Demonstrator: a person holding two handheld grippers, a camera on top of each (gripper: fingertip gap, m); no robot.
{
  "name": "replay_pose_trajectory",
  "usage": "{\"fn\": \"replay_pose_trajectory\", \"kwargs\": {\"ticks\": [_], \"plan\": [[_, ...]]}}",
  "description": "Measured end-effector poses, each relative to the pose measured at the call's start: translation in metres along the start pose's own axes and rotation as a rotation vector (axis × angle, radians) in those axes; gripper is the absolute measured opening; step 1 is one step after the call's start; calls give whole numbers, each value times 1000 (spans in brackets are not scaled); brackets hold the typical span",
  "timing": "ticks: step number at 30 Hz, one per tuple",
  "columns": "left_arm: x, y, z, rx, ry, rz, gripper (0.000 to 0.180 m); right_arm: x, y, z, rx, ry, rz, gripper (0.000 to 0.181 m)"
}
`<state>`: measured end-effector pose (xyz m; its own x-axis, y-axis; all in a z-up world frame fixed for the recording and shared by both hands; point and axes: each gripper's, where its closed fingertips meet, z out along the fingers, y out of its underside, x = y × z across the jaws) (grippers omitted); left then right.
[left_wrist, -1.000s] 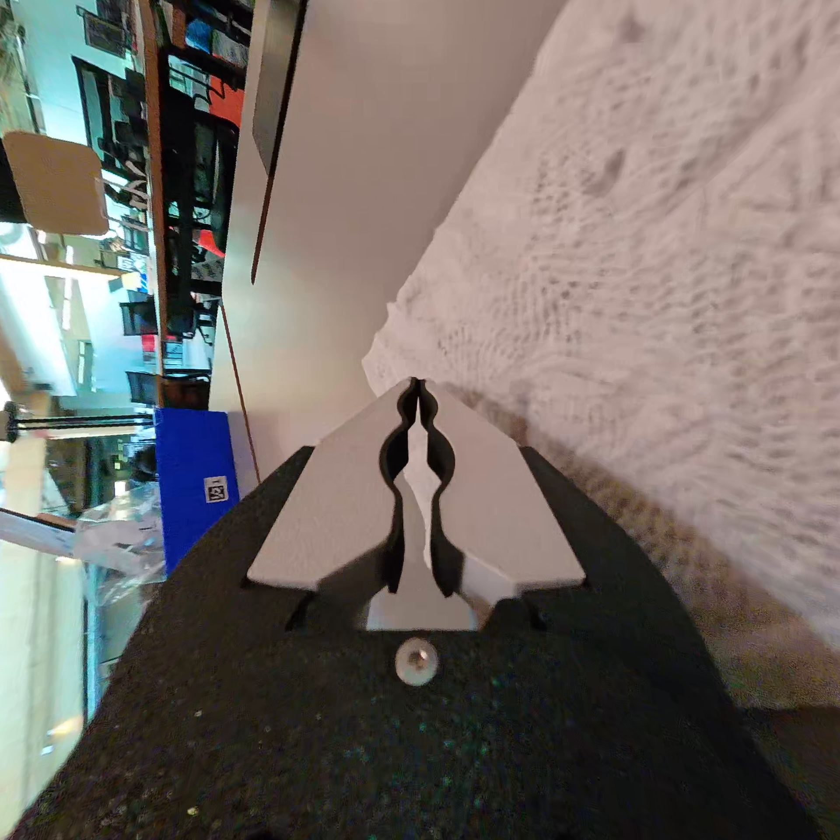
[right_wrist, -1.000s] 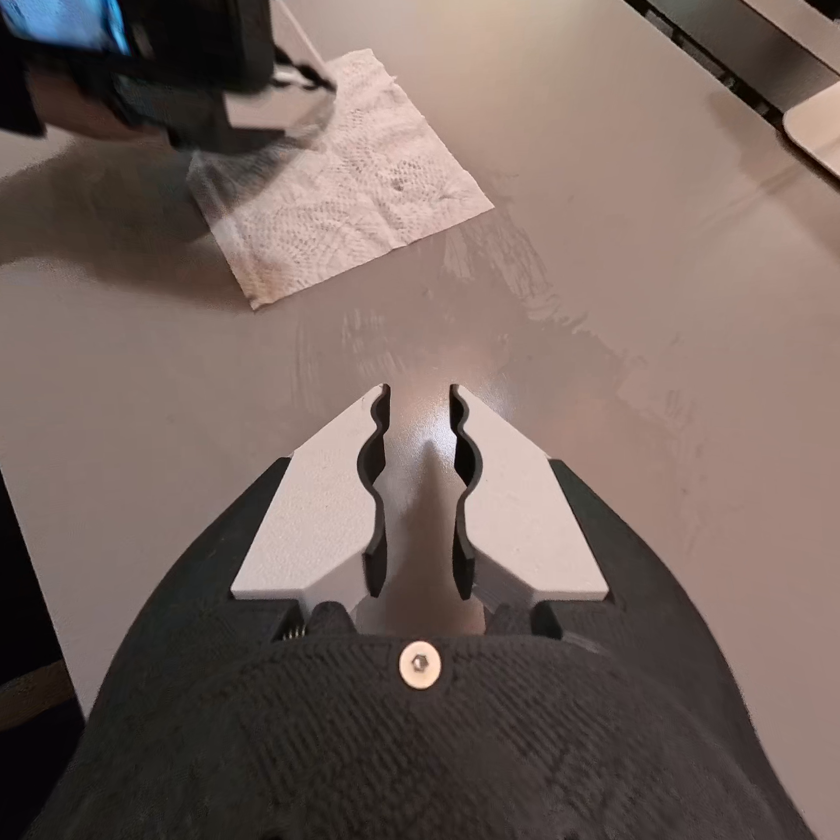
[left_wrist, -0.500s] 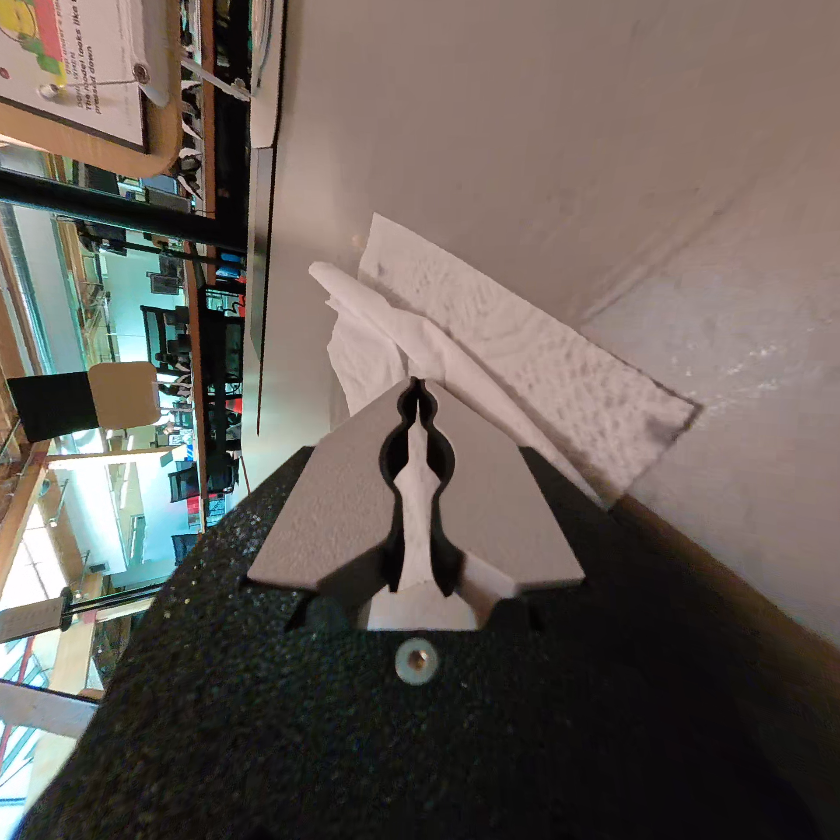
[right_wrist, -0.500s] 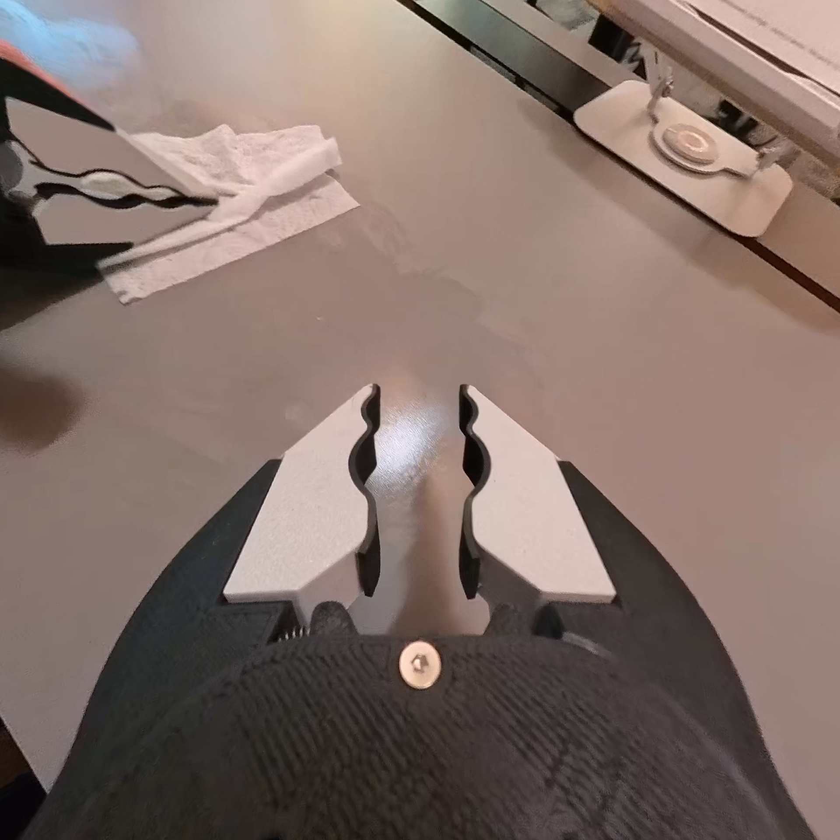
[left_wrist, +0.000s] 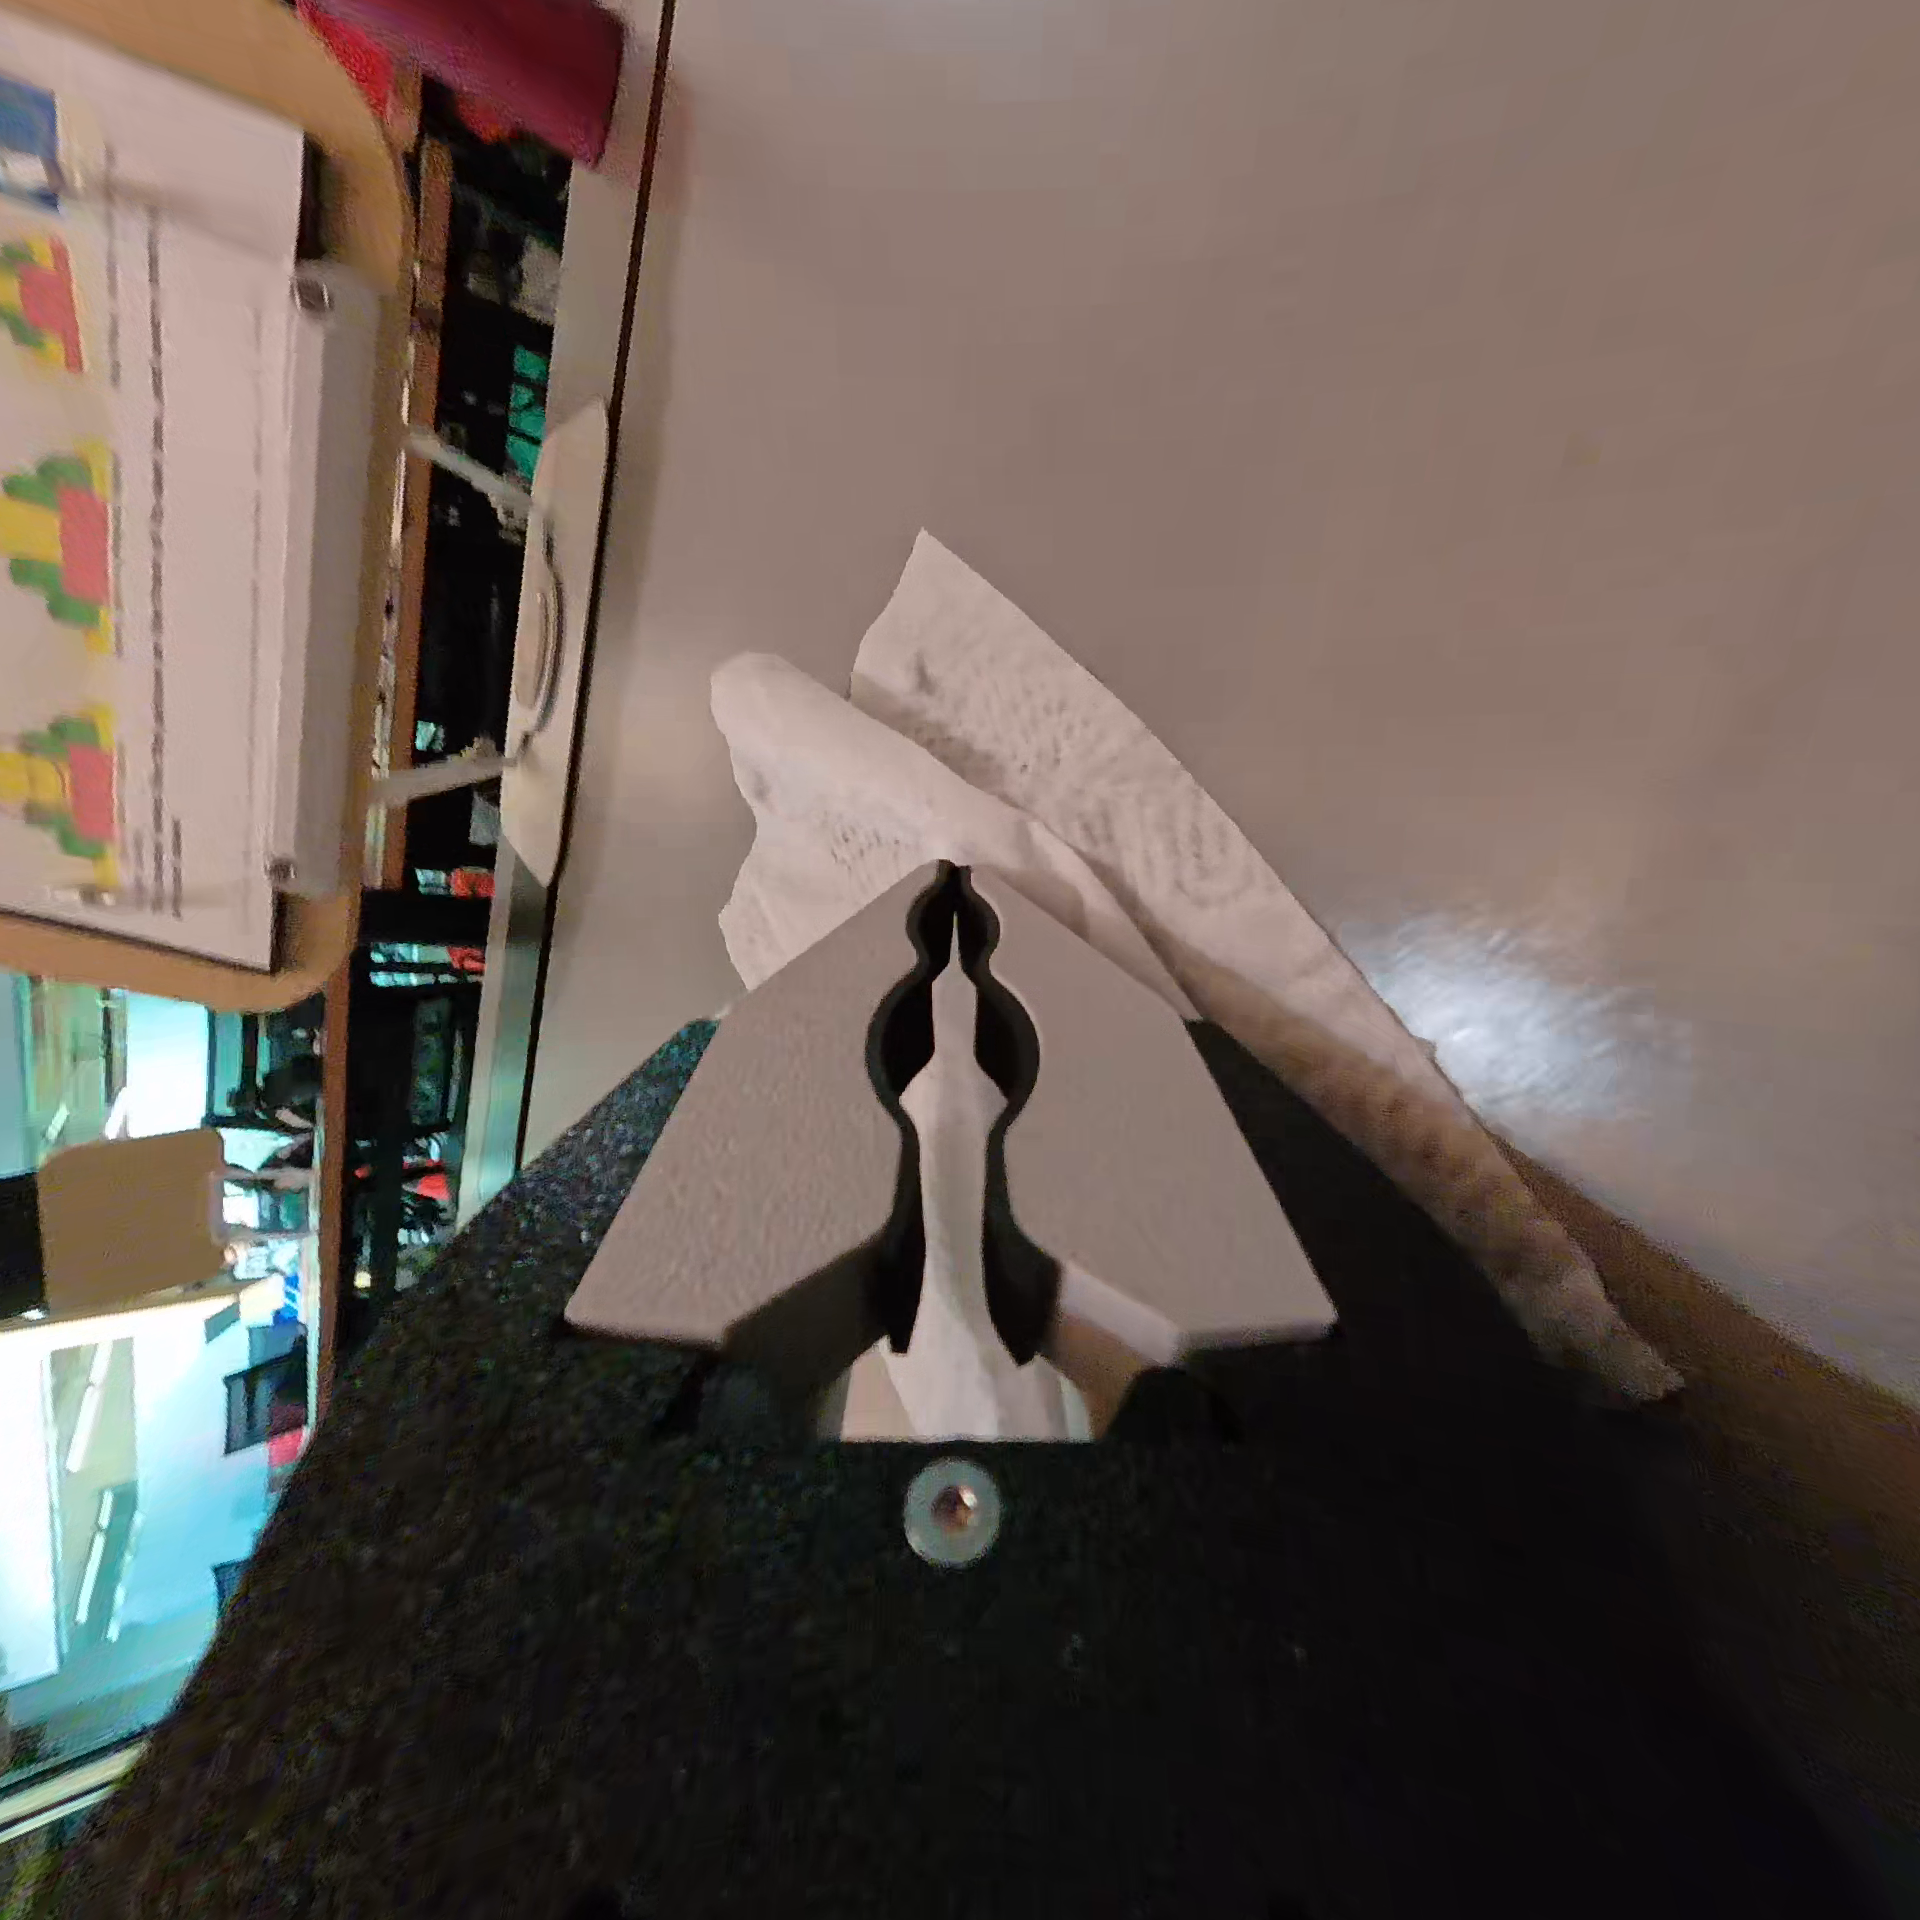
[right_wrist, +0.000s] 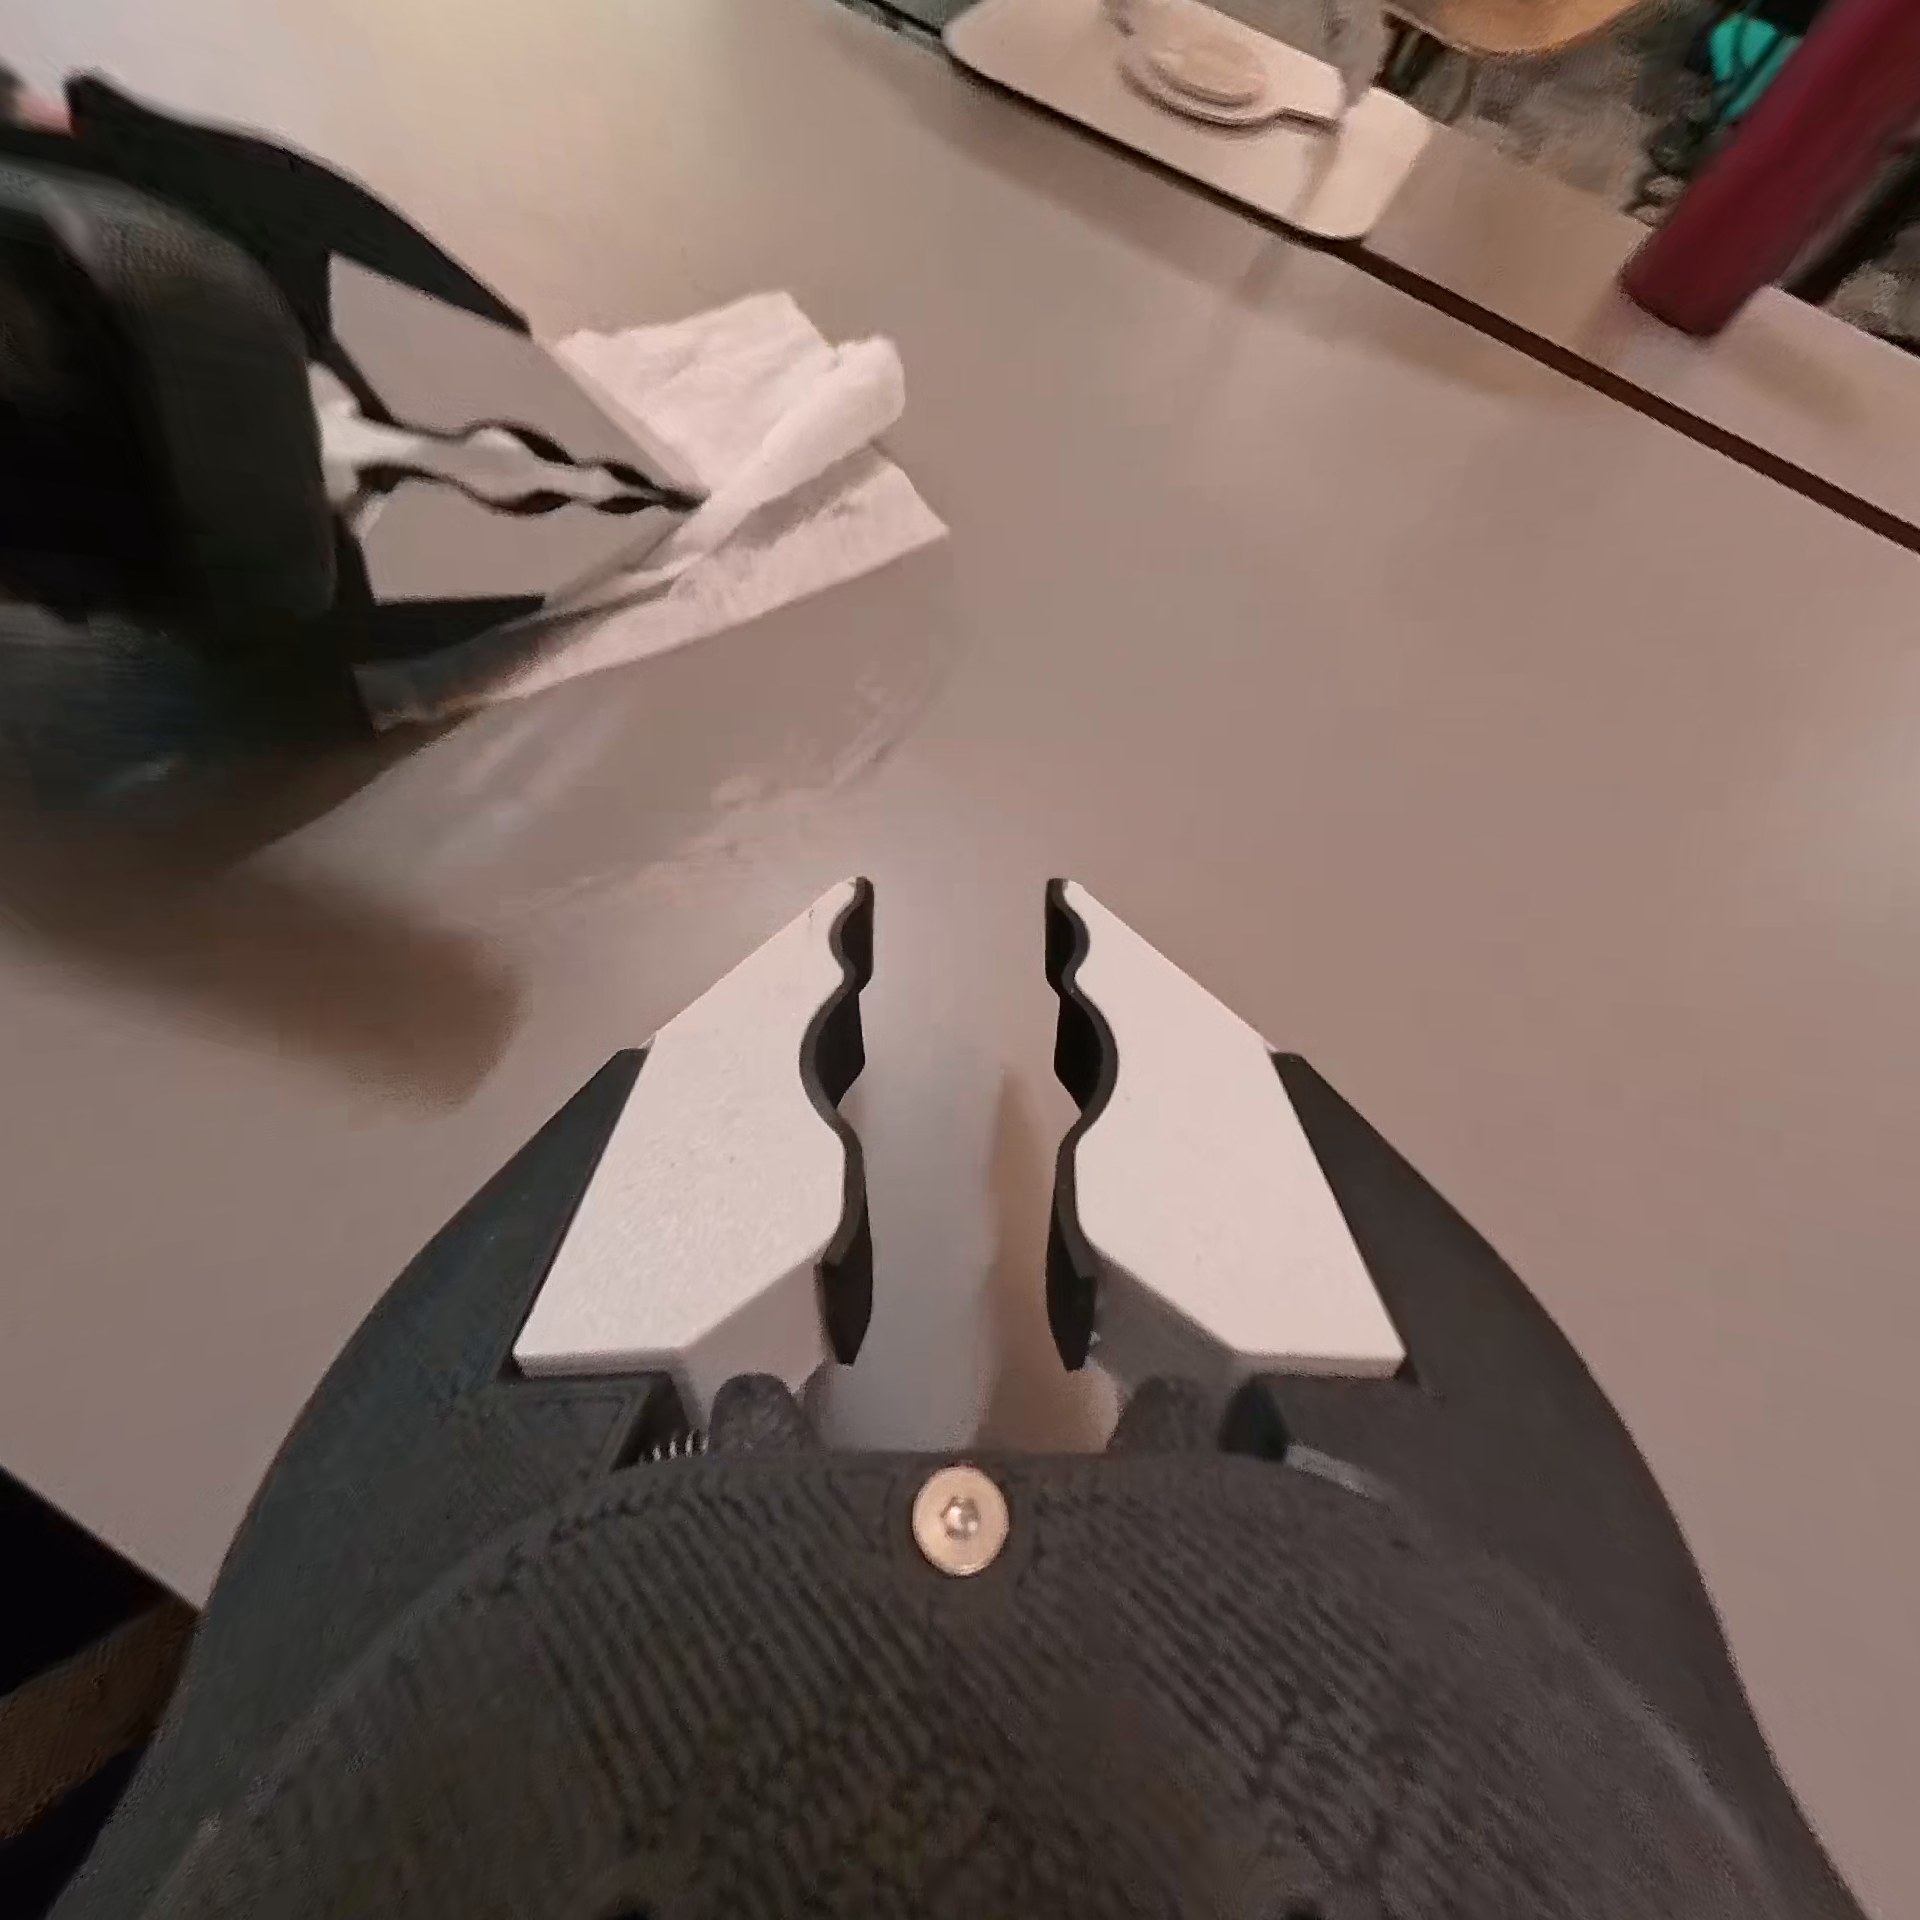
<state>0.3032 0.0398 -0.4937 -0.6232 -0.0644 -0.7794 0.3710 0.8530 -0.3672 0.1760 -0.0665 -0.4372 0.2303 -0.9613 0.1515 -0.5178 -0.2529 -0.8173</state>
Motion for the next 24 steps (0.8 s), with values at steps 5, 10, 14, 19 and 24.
{"fn": "replay_pose_trajectory", "kwargs": {"ticks": [5,10,14,19,24], "plan": [[30,-63,-2,104,-17,108,0,34,20,-30,7,109,38,32],[57,-132,7,243,83,146,0,66,52,-63,-3,217,72,32],[78,-198,23,320,131,178,0,95,81,-92,-23,311,120,31],[112,-240,-2,475,171,292,0,123,115,-126,-49,415,162,31],[76,-183,14,433,161,271,0,130,147,-157,-38,491,245,31]]}}
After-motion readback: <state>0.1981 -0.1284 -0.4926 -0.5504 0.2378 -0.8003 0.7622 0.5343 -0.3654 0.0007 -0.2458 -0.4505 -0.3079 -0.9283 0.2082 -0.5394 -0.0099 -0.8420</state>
